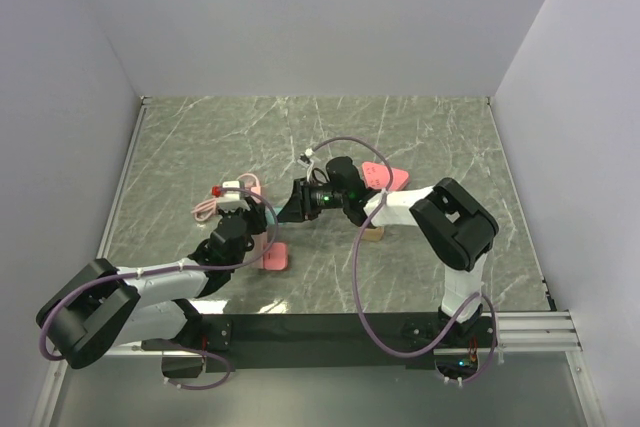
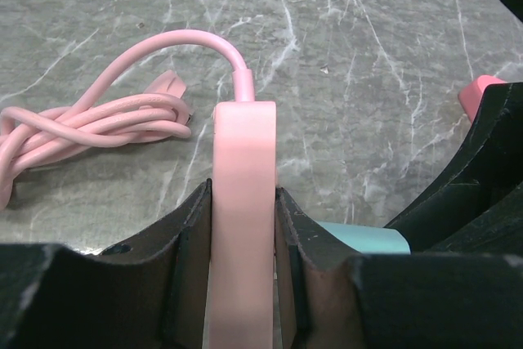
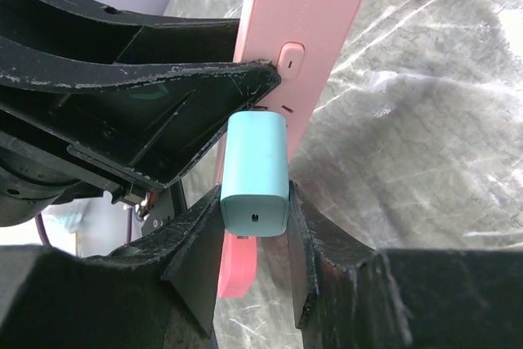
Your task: Insert the plug
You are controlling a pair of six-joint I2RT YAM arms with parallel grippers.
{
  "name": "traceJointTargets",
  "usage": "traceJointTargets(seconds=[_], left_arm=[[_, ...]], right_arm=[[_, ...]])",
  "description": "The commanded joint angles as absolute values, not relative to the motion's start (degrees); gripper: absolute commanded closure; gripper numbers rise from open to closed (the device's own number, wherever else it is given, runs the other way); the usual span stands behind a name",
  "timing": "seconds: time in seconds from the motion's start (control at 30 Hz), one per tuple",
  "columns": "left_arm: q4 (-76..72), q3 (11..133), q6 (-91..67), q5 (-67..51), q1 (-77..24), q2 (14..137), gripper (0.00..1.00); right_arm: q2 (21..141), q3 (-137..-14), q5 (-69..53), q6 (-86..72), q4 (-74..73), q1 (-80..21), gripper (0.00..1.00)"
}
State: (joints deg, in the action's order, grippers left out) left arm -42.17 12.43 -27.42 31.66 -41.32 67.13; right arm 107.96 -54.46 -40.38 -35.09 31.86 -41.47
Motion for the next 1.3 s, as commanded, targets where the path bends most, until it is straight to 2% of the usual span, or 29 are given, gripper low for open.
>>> traceJointTargets(seconds=[0.0, 0.73, 1.27], left_arm=[[-59.59, 15.03, -32.34, 20.57, -44.38, 65.48, 0.99], [-61.61, 14.51, -34.27, 19.69, -44.65, 65.74, 0.99], [-65.12, 13.36, -38.93, 14.59, -45.7, 65.83, 0.99]], right_arm=[[111.44, -57.65, -35.77, -34.01, 32.17, -44.12, 1.0], [115.05, -60.73, -37.0, -36.21, 34.54, -45.09, 1.0], [115.84, -60.38, -39.46, -37.26, 40.08, -45.09, 1.0]])
